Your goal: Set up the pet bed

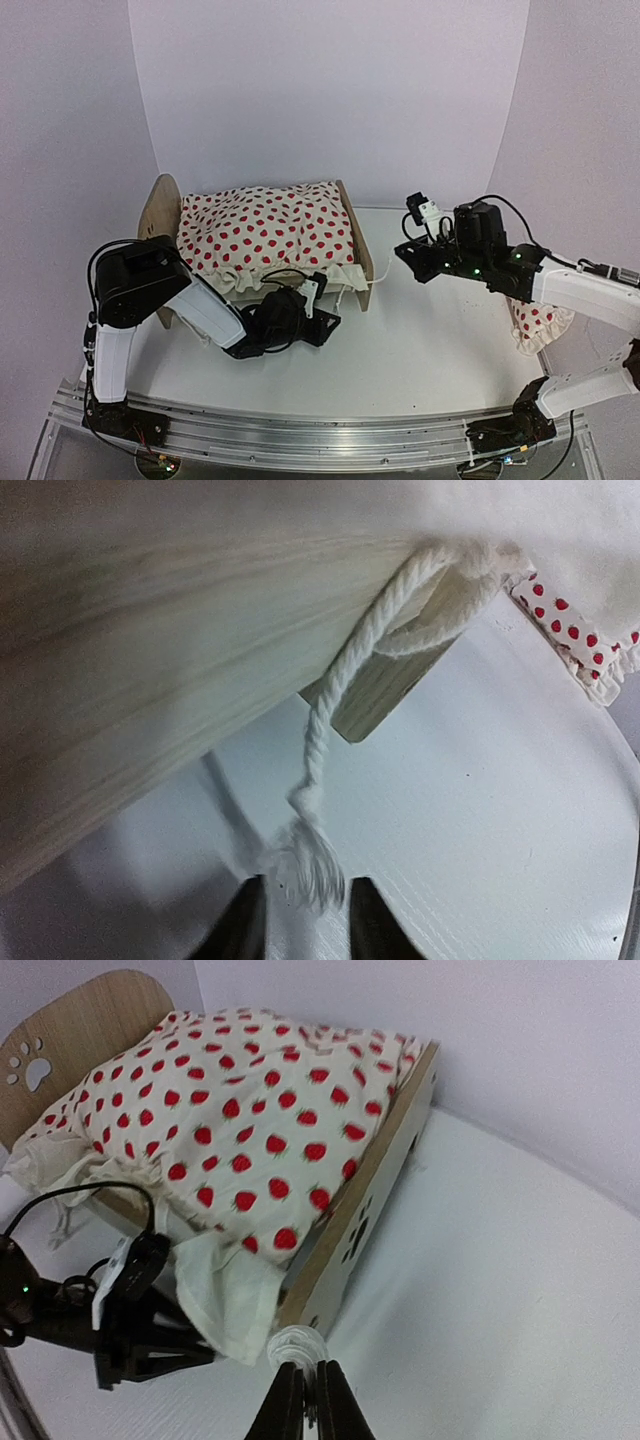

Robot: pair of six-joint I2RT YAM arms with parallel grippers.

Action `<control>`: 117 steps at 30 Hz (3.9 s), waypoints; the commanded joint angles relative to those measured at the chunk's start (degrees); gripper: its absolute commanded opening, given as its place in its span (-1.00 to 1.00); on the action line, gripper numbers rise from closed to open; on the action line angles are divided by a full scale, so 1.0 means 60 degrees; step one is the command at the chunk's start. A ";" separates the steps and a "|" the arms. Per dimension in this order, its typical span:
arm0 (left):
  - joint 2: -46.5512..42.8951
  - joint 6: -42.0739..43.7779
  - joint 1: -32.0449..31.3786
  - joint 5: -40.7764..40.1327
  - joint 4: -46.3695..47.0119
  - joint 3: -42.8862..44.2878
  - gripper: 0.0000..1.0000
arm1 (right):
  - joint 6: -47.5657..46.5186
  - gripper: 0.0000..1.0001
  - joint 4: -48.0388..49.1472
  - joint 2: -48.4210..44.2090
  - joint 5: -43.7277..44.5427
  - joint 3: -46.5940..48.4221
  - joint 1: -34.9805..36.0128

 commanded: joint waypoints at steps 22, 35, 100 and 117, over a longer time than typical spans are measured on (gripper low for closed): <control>-0.7703 1.1489 0.2453 0.3762 -1.3515 0.1309 0.38 | 0.3838 0.72 -0.4935 0.3485 0.0983 0.5592 -0.0083; -0.7078 0.9426 0.4570 -0.0701 -1.3145 0.5897 0.52 | 0.3974 0.48 -0.5002 0.6323 0.2161 0.8158 -0.0083; -0.5544 0.8145 0.5312 0.2048 -1.3355 0.6858 0.70 | 0.2989 -0.44 -0.5547 0.4723 0.4680 0.4473 -0.2256; -1.1132 0.3954 0.5149 0.4945 -1.0361 0.0247 0.52 | 0.2787 0.09 -0.7035 0.2425 0.3575 0.6771 -0.0800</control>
